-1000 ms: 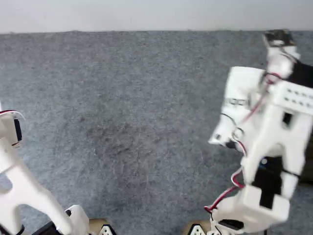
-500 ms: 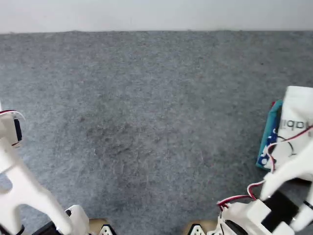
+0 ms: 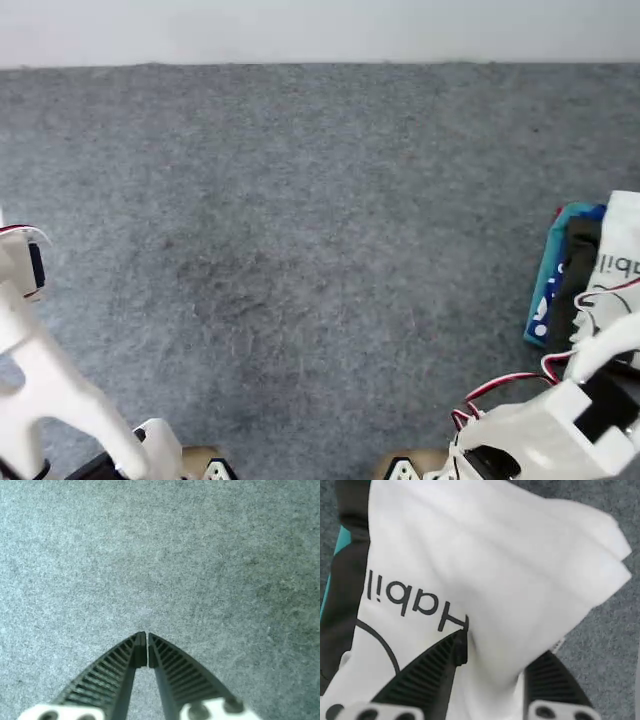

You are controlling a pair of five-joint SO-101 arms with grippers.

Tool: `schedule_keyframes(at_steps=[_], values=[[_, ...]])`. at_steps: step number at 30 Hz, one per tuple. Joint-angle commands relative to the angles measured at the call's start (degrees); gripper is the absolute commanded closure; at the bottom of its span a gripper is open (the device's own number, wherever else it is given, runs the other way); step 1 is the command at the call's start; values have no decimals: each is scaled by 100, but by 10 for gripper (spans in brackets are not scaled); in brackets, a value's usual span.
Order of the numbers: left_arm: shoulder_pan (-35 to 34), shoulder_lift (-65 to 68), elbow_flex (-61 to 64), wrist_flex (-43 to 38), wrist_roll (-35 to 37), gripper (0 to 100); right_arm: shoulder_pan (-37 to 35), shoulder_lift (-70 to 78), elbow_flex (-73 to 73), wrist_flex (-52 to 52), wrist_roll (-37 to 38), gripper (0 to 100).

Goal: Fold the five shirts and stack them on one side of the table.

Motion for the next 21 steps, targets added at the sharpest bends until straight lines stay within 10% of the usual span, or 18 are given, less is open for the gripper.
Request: schedule_keyframes(at_steps=[1, 8, 14, 21], values=[[-26, -149, -31, 62, -62, 987, 101, -453, -53, -127, -132, 710], [-26, -149, -31, 62, -62, 987, 40, -1684, -18, 259, -246, 727], [-26, -149, -22, 62, -62, 987, -171, -1613, -18, 1411, -193, 994], [-26, -149, -22, 62, -62, 987, -48, -505, 563, 1754, 316, 990]])
